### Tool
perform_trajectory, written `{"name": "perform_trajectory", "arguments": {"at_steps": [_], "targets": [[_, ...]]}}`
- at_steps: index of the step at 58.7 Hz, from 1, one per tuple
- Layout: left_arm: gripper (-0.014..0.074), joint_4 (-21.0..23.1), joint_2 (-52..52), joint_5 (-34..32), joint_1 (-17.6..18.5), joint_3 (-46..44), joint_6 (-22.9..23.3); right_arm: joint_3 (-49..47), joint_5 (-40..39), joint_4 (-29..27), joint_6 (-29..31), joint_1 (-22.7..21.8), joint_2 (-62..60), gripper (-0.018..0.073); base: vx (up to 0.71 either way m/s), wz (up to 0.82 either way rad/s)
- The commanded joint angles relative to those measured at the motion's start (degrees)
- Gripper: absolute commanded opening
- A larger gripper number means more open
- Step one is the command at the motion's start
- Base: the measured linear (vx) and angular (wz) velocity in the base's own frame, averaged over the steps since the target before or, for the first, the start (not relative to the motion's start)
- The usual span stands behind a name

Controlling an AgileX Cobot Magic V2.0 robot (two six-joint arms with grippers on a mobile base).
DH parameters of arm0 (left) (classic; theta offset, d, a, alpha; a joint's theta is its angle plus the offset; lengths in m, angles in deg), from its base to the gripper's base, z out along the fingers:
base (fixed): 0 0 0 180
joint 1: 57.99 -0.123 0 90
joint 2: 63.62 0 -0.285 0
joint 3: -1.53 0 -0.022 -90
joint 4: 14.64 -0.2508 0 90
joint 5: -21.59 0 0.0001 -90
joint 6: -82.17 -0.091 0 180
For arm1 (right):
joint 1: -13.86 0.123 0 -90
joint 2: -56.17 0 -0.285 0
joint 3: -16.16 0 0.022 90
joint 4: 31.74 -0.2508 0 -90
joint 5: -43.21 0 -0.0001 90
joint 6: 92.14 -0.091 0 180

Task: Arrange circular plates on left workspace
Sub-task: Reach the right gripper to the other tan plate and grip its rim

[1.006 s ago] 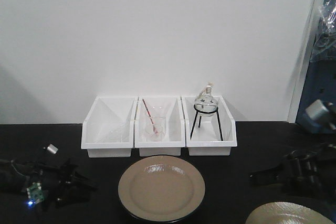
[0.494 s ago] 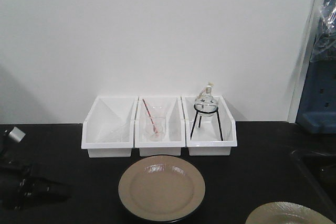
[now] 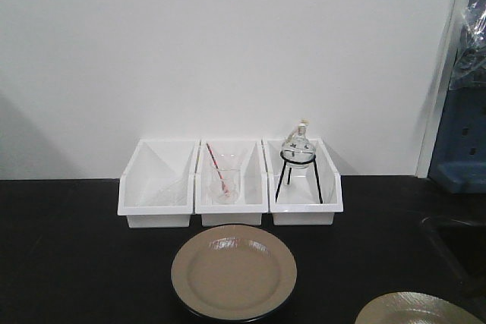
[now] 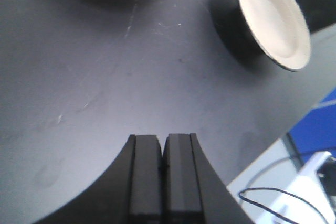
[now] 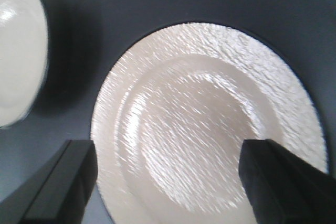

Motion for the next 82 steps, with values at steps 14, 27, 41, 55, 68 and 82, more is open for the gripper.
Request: {"name": "perform_trajectory", "arguments": {"at_steps": [14,27,41,55,68,82], "targets": [[-0.0001,6.1,-3.3,-0.9,0.4,0.6,-0.3,-2.0,7.1,-21.5,12.6,-15.8,6.0,0.0593,0.0,0.0],[-0.0001,6.5,-3.4,0.1,0.4,0.5,-1.3,-2.0,6.8,-15.7,18.3,-20.0,10.3,0.0593,0.0,0.0],[-0.0001,6.5,-3.4,-0.9,0.4,0.5,-1.4,-2.0,9.2,-14.5,19.9,-19.2,14.7,0.0593,0.0,0.0],[-0.0001,6.5,-3.4,-1.3,0.4,0.5,-1.4,-2.0,10.2,-14.2,21.0,-12.1,17.1,0.0593,0.0,0.0],[-0.0001,6.5,-3.4,-0.6,0.4,0.5,-1.6,-2.0,10.0,-14.0,21.1,-10.4,19.4,0.0593,0.0,0.0],[-0.0001,6.5,-3.4,-0.4,0.4,0.5,-1.6,-1.9,10.0,-13.2,21.9,-10.2,21.4,0.0572,0.0,0.0]]}}
